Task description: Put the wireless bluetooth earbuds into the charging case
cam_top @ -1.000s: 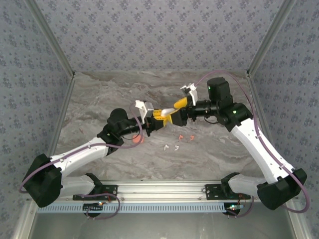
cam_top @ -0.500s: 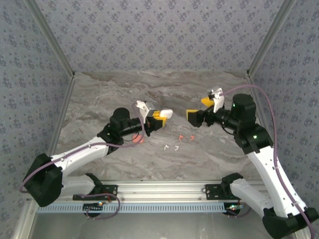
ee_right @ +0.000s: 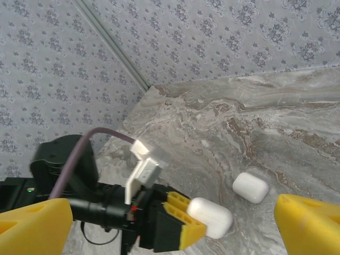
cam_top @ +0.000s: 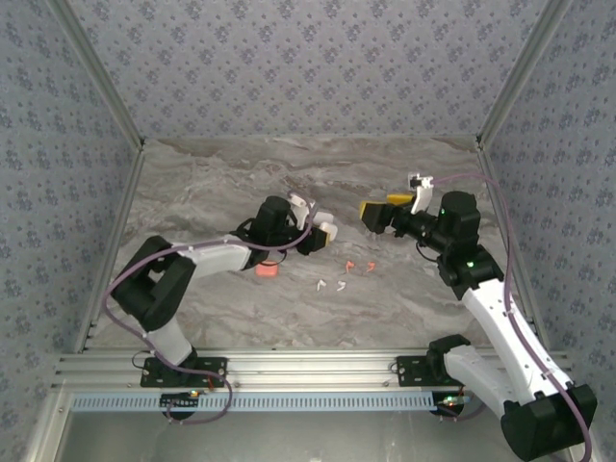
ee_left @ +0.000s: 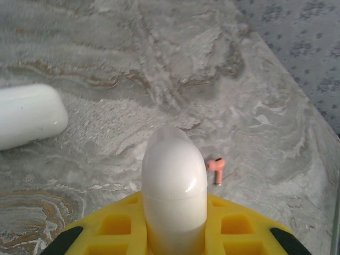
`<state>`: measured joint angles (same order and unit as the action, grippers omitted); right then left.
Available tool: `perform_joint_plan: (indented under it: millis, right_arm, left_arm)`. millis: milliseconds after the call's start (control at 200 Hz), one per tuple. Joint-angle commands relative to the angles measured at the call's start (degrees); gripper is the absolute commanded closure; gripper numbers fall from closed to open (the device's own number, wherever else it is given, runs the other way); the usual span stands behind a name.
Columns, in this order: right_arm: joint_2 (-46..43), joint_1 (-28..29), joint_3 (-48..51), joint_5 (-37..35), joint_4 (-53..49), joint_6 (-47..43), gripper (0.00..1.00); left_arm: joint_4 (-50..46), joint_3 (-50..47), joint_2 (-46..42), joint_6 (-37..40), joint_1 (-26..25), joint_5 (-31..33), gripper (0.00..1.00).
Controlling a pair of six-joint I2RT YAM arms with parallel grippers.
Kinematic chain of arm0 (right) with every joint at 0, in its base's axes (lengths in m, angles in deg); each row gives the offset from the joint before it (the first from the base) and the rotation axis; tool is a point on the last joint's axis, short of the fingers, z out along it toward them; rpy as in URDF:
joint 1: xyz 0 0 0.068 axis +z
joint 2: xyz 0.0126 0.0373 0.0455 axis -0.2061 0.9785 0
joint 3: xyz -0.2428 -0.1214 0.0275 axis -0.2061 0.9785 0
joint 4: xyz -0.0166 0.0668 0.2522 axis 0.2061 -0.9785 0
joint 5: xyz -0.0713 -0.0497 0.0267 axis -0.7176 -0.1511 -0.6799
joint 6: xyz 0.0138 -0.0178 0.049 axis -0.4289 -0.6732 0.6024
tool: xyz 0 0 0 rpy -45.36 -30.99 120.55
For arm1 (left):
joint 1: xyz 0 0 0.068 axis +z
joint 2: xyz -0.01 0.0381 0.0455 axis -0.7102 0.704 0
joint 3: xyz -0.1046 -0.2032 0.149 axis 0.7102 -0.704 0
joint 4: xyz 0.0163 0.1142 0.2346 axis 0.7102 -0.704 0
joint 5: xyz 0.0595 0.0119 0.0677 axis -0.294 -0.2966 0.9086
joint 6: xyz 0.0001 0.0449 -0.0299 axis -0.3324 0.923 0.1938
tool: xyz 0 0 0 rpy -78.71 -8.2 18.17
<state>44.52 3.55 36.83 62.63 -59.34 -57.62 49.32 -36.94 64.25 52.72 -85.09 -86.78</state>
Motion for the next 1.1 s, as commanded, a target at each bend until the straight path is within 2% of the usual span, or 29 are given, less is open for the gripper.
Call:
perform_joint_plan:
  millis: [0, 55, 115, 280, 735, 904, 1094]
  right_arm:
    - [-0.41, -0.32, -0.78, 0.10, 1.91, 1.69, 0.00]
    - [-0.41, -0.32, -0.91, -0.29, 1.16, 1.22, 0.00]
    - [-0.49, -0.28, -0.94, -0.59, 0.34, 0.79, 0.00]
    - [-0.41, -0.27, -1.03, -1.06, -1.45, -0.12, 0.00]
    - [-0.35, -0.30, -1.88, -1.60, -4.31, -1.54, 0.00]
    - [-0.32, -0.23, -2.56, -2.34, -5.31, -1.67, 0.00]
    - [0.34, 0.34, -3.16, -5.20, -7.58, -2.35, 0.00]
  left_arm:
    - [-3.84, 3.75, 2.88, -4.90, 0.70, 1.95, 1.00]
    - [-4.29, 4.37, 4.37, -6.42, 1.02, 2.17, 1.00]
    - [-4.56, 4.95, 5.80, -8.01, 1.25, 2.12, 0.94]
    - [-5.53, 6.37, 8.92, -9.54, 1.43, 1.38, 0.89]
    - [-9.82, 7.91, 11.52, -8.22, 1.51, 3.48, 0.64]
    - [-14.57, 8.03, 8.70, -5.61, 2.10, 7.73, 0.55]
    - [-15.53, 7.31, 1.77, -2.94, 3.25, 7.54, 0.40]
